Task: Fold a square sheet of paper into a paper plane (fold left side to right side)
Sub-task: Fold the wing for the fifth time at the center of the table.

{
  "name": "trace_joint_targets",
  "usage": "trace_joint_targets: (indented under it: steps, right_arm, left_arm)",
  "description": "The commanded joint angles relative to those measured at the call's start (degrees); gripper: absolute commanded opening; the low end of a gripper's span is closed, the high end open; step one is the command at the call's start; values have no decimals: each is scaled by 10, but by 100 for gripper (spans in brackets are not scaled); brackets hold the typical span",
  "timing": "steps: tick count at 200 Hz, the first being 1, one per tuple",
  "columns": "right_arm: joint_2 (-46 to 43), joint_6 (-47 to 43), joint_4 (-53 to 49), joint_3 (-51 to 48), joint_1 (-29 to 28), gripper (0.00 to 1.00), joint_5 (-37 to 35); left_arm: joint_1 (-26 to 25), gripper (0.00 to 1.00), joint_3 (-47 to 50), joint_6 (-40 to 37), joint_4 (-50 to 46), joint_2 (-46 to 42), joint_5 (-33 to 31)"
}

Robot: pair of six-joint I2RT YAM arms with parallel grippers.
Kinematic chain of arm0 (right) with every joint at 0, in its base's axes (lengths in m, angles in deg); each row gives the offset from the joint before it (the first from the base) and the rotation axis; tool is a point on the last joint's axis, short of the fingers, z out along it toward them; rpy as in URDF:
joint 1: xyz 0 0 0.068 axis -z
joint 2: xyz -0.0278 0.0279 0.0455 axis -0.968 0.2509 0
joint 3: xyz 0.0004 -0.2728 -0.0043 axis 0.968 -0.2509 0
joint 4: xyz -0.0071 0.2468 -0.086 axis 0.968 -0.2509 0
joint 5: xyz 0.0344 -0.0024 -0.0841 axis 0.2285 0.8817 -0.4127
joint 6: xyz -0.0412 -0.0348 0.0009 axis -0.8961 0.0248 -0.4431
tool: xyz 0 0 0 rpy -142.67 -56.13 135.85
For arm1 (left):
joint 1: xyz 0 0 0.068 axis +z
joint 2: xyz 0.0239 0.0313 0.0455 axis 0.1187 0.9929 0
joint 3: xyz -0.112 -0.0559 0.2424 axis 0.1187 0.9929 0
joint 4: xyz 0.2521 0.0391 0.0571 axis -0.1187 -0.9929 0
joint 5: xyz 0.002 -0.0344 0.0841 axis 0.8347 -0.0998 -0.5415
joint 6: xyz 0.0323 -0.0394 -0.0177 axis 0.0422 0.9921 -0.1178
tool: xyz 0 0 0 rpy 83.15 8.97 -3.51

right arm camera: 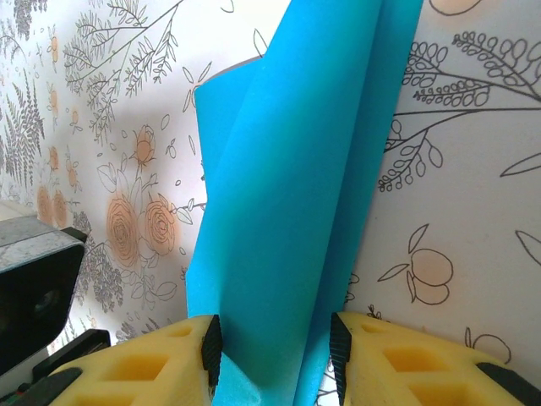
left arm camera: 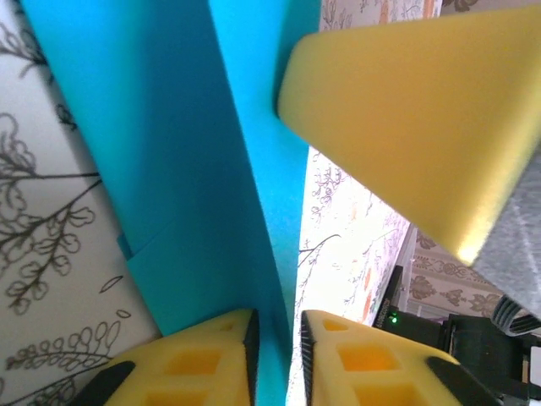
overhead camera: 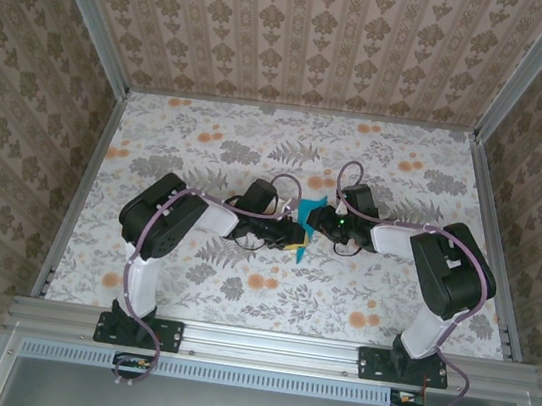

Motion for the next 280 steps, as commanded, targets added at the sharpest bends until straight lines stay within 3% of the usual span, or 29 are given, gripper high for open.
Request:
trace_joint_targets:
  steps: [1,65,201,280]
  right_arm:
    - [25,3,-37,3,-4,42,-13]
    - [27,1,-40,3,-4,42,-13]
    - [28,-2,-44,7,-4,42,-12]
    - [29,-3,-45,8,-4,42,-10]
  left_arm:
    - [13,29,11,-9,-18,-37,1]
    - [55,36,10,-19,-50,-57,11]
    - [41,36,-70,1,-34,33,41]
    - [37,22,-89,-11,-51,55,29]
